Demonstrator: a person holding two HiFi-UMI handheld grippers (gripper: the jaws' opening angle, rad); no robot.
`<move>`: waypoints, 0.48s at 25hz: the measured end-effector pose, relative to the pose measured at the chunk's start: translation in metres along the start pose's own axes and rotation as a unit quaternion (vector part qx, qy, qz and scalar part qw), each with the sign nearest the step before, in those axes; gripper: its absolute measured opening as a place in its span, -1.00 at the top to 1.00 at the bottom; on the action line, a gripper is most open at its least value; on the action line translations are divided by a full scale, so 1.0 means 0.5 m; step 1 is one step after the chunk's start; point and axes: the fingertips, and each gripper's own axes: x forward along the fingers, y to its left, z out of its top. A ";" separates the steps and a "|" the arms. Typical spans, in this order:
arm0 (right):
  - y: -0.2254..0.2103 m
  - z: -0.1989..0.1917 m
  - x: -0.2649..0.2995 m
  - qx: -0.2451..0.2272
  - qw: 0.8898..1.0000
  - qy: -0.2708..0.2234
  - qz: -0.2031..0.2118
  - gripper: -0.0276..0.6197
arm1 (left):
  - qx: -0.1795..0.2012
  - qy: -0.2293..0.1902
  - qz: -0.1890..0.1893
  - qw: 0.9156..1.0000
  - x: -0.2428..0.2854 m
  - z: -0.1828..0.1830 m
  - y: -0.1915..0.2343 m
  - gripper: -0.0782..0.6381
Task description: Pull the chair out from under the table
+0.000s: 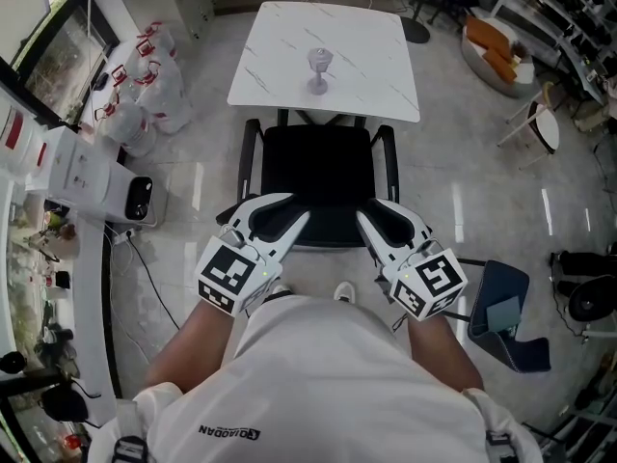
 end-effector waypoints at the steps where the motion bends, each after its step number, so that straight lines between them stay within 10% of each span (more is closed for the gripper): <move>1: 0.004 0.000 -0.001 -0.008 1.000 0.003 0.005 0.58 | 0.000 0.004 -0.007 1.000 -0.002 -0.001 -0.004 0.48; 12: 0.028 -0.087 -0.034 -0.105 0.985 0.128 0.051 0.55 | 0.103 0.142 -0.085 0.981 -0.039 -0.089 -0.039 0.45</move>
